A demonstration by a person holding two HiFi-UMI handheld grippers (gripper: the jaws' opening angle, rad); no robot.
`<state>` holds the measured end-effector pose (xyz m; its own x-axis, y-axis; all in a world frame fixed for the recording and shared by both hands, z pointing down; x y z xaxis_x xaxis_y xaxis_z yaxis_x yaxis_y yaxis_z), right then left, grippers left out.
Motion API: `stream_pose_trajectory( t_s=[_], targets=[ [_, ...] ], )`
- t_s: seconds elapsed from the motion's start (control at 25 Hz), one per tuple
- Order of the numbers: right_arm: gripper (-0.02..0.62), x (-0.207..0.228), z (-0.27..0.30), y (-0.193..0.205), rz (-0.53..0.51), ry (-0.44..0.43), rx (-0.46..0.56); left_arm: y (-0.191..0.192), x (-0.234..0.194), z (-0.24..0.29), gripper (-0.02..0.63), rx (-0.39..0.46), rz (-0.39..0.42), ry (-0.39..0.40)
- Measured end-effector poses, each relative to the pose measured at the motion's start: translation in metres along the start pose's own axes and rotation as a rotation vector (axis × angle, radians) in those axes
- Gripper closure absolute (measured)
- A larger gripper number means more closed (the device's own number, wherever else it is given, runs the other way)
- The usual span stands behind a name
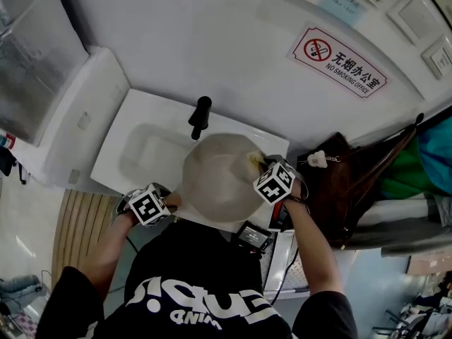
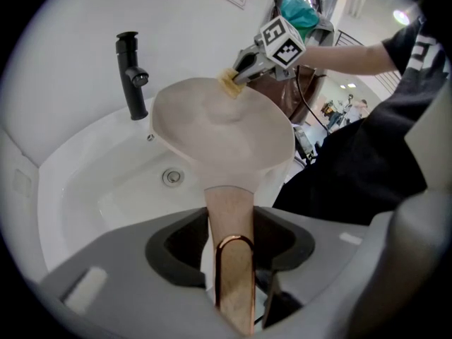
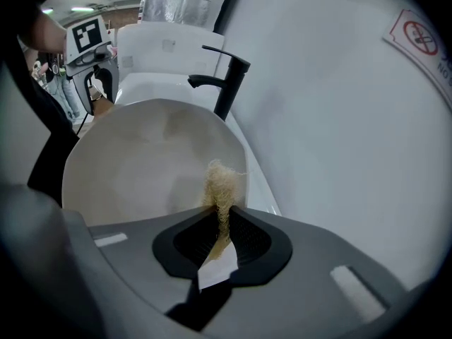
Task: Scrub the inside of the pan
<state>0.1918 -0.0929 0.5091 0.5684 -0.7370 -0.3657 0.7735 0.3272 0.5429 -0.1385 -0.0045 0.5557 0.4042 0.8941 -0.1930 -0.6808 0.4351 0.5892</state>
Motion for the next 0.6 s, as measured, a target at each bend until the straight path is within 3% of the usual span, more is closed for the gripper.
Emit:
stream_pose_trajectory(
  t_s=[0.6],
  targets=[
    [0.543, -0.045, -0.027, 0.023, 0.030, -0.097, -0.040, 0.000, 0.000, -0.001, 0.411, 0.009, -0.013, 0.007]
  ],
)
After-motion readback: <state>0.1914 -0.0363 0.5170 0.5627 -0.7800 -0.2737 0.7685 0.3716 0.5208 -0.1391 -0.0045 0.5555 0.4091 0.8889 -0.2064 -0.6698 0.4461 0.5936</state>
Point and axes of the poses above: the fingertips, and each gripper's own axes: z forward along the fingers, x to its right, y out of its underside, the point moved 10 cm from there along -z, backward along the fingers, and after that the axes turned 13 degrees about x, right-handed, at the moved point
